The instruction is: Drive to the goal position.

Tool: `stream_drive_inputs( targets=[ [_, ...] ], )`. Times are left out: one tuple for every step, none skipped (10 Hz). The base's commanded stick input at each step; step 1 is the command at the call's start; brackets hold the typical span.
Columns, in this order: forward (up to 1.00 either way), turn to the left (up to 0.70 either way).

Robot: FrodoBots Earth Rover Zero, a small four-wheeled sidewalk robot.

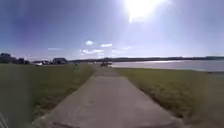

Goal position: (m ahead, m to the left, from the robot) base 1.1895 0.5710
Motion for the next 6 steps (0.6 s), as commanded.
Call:
stream_drive_inputs(
  targets=[
    [0.85,0.00],
    [0.85,0.00],
    [0.85,0.00],
    [0.85,0.00],
    [0.85,0.00],
    [0.85,0.00]
  ],
)
